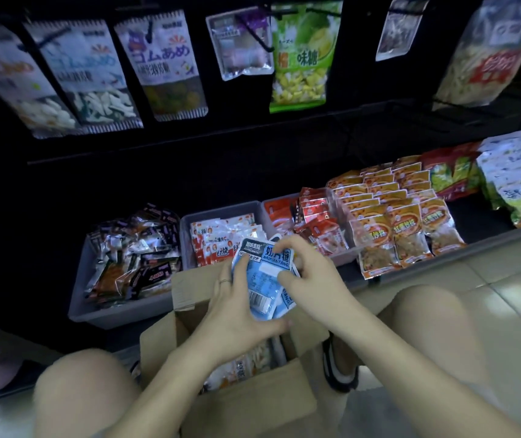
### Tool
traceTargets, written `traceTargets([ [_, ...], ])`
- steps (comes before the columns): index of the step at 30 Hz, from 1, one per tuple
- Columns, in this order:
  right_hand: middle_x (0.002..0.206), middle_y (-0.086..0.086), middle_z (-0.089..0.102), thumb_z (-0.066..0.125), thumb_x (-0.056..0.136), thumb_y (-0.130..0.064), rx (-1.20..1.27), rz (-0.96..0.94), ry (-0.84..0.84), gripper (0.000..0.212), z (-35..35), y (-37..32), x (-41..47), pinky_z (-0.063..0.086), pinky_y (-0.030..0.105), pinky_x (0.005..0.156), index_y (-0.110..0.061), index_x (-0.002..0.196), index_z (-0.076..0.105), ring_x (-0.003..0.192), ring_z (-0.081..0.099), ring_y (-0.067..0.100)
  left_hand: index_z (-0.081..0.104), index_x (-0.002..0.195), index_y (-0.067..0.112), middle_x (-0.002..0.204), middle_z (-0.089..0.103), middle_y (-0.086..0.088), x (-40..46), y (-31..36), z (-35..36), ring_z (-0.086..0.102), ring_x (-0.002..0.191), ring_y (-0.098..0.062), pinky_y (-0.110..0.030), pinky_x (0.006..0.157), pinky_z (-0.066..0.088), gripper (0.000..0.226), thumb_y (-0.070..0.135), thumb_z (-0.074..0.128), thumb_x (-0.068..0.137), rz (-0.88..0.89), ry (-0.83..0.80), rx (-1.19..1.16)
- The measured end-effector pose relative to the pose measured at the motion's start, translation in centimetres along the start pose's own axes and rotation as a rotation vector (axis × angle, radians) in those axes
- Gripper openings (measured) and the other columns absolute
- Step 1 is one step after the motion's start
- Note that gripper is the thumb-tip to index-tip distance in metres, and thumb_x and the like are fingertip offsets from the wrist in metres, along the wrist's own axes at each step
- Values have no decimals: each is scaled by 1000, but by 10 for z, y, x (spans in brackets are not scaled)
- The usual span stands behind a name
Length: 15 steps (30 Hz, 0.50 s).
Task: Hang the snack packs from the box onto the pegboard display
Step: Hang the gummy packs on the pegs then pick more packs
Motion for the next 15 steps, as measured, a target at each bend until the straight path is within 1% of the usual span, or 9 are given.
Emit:
traceTargets([
  [2, 88, -4, 68, 56, 91, -5, 49, -27, 21, 44, -13, -12, 2, 58, 40, 65, -40, 118, 51, 76, 69, 20, 0, 163, 33, 168, -6, 14, 8, 17, 0, -4, 159, -14, -43, 127, 20, 122, 58, 82, 75, -30, 14, -16],
  [4, 98, -3, 73, 56, 92, -9, 87, -43, 47, 51, -27, -20, 6, 61, 47, 77, -43, 128, 46, 88, 72, 19, 15, 161, 33, 164, 15, 6, 20, 32, -5, 17, 156, -21, -44, 124, 31, 100, 41, 79, 84, -10, 59, -73],
  [5, 97, -1, 75, 56, 93, -11, 106, -42, 65, 51, -35, -23, 9, 60, 48, 77, -42, 132, 43, 86, 72, 20, 24, 158, 34, 157, 27, 5, 25, 41, -9, 30, 150, -18, -39, 120, 37, 88, 36, 76, 87, 17, 96, -97],
  [6, 91, 0, 76, 57, 94, -13, 128, -33, 84, 51, -43, -24, 12, 59, 48, 73, -40, 135, 42, 80, 71, 21, 31, 156, 33, 150, 35, 5, 29, 50, -14, 37, 143, -9, -26, 114, 40, 77, 30, 72, 91, 52, 130, -106],
  [7, 84, 0, 75, 58, 94, -16, 149, -23, 99, 52, -50, -25, 15, 57, 46, 70, -36, 139, 41, 73, 69, 21, 38, 153, 33, 145, 39, 5, 31, 62, -19, 41, 133, 3, -12, 105, 38, 66, 24, 69, 95, 85, 149, -93],
  [9, 79, 0, 75, 61, 96, -24, 211, -18, 109, 56, -63, -28, 20, 59, 39, 74, -33, 147, 38, 71, 70, 15, 48, 143, 35, 134, 46, 9, 36, 83, -29, 44, 114, 18, 0, 89, 36, 48, 14, 60, 101, 138, 187, -62],
  [11, 90, 2, 79, 64, 97, -33, 368, -19, 107, 59, -74, -32, 24, 61, 43, 90, -32, 149, 37, 86, 77, 15, 53, 131, 39, 127, 56, 11, 41, 99, -40, 51, 108, 16, -5, 87, 41, 32, 19, 55, 106, 137, 205, -96],
  [13, 100, 1, 78, 63, 97, -40, 475, -8, 117, 60, -89, -35, 27, 59, 44, 96, -30, 151, 38, 96, 76, 15, 65, 118, 36, 120, 71, 12, 47, 110, -51, 63, 104, 7, -17, 87, 47, 19, 25, 57, 105, 63, 202, -253],
  [15, 115, -5, 71, 64, 97, -42, 412, -15, 159, 63, -112, -39, 27, 55, 34, 95, -29, 152, 37, 109, 69, 10, 73, 110, 31, 108, 79, 11, 53, 125, -62, 72, 97, -2, -25, 86, 52, 17, 24, 59, 103, -6, 200, -427],
])
Point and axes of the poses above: each hand's wrist, its own x-axis towards the middle knuckle, its own z-axis out of the palm, y = z × x, the point moved 9 cm from there along x, towards the middle knuckle
